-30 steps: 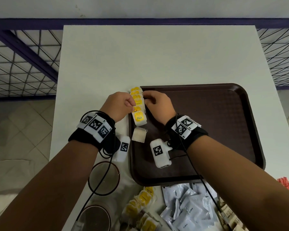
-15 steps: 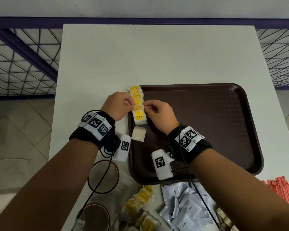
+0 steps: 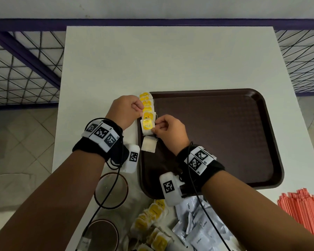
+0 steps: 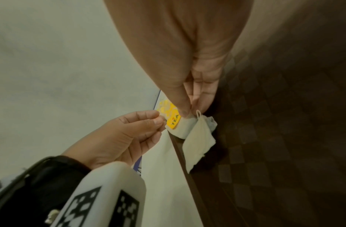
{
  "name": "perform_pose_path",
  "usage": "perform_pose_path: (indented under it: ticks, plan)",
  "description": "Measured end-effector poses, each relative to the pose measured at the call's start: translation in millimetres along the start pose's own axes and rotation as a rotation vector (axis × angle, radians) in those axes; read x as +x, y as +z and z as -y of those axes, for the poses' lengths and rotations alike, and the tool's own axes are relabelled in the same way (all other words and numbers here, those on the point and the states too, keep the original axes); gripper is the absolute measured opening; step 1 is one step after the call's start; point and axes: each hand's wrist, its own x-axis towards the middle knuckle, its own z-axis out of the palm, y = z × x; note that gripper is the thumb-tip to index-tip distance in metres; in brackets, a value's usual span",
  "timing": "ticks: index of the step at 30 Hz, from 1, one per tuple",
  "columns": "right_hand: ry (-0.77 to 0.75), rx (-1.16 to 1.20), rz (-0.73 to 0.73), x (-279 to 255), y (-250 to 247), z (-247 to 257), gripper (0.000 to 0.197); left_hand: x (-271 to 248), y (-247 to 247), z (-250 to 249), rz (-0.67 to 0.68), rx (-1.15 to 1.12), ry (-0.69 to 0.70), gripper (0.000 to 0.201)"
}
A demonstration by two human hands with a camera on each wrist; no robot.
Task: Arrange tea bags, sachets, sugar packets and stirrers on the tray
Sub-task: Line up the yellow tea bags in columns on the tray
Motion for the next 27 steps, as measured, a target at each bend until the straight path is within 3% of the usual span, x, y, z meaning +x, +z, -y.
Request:
perform_pose_path:
  ticks: [8, 18, 22, 27]
  plan:
    - [-0.034, -0.051, 0.007, 0.4, -5.3, -1.8, 0.019, -6.7, -4.9, -2.2, 0.077, 0.031, -0.018, 0.015]
    - [-0.146, -0.105, -0.074, 13.4, -4.1, 5.3, 0.028, 0.1, -7.2, 2.2, -0.04, 0.012, -0.036, 0.018]
    - [-0.182, -0.1, -0.008, 22.2, -6.0, 12.0, 0.03, 4.1, -7.1, -1.5, -0.071, 0.025, -0.053, 0.024]
    - [-0.198, -0.127, -0.079, 35.7, -2.5, 15.2, 0.031, 8.5, -5.6, -2.7, -0.089, 0.032, -0.046, 0.023]
